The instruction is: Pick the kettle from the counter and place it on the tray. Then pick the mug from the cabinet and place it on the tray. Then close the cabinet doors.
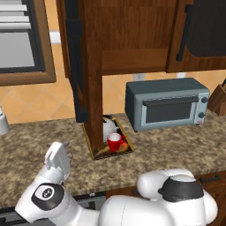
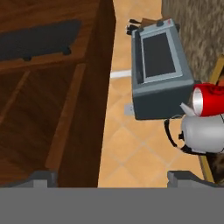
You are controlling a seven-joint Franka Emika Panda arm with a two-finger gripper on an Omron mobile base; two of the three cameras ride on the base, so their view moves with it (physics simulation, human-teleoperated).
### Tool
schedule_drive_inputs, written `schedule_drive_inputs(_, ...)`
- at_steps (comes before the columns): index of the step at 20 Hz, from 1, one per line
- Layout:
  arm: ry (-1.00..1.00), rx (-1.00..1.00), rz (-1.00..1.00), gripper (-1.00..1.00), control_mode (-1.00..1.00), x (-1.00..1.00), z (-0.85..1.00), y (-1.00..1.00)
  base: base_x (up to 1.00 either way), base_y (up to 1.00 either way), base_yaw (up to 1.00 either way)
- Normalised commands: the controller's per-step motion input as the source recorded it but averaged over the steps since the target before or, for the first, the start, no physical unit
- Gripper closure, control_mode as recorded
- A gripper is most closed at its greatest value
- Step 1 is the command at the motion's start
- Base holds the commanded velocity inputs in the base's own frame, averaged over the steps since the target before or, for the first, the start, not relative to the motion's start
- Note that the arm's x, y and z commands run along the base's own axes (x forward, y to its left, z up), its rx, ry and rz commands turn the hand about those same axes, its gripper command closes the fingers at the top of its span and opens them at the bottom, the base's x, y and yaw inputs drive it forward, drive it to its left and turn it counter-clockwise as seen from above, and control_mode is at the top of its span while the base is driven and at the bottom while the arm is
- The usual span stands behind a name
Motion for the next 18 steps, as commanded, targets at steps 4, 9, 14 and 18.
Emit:
schedule_drive_inputs(4,0.06,-0.02,0.00,-1.00,-1.00,0.00,0.27,0.50,0.00,0.00,0.00)
schedule_drive_inputs(9,0.04,-0.01,-0.03,-1.00,-1.00,0.00,0.42,0.35,0.00,0.00,0.00)
schedule_drive_inputs(14,0.01,0.00,-0.08,-1.00,-1.00,-0.02,0.56,0.07,0.00,0.00,0.00)
schedule_drive_inputs(18,0.00,0.00,-0.12,-1.00,-1.00,-0.04,0.58,-0.03,0.00,0.00,0.00)
